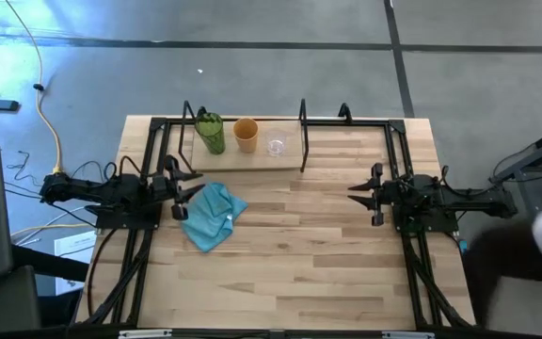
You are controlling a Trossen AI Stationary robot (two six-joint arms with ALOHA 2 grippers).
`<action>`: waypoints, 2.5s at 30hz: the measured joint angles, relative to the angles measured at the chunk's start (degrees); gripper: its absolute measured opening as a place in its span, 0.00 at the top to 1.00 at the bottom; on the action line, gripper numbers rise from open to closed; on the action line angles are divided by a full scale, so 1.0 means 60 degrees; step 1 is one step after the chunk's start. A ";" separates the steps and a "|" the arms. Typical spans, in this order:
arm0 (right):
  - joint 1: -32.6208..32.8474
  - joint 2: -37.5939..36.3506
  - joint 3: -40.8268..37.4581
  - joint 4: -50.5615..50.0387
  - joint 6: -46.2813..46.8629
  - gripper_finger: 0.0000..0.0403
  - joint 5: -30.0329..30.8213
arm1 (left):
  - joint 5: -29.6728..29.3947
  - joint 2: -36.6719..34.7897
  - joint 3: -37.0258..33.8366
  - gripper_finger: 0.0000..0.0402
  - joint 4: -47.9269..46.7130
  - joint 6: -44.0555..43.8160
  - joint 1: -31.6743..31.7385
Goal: Stack small to large cups/mugs on shelf
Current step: Return to Home Position
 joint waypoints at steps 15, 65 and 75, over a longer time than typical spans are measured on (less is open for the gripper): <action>0.0004 0.0016 0.0000 -0.0040 0.0240 0.77 -0.0185 | -0.0657 -0.0514 0.0000 0.68 0.0404 0.1122 0.0004; 0.0004 0.0135 0.0004 -0.0050 0.0649 0.77 -0.0257 | 0.4567 -0.0514 0.0004 0.68 -0.0799 -0.1615 0.2664; 0.0004 0.0135 0.0004 -0.0049 0.0649 0.77 -0.0255 | 0.3224 -0.0514 0.0004 0.68 -0.0758 -0.1065 0.1477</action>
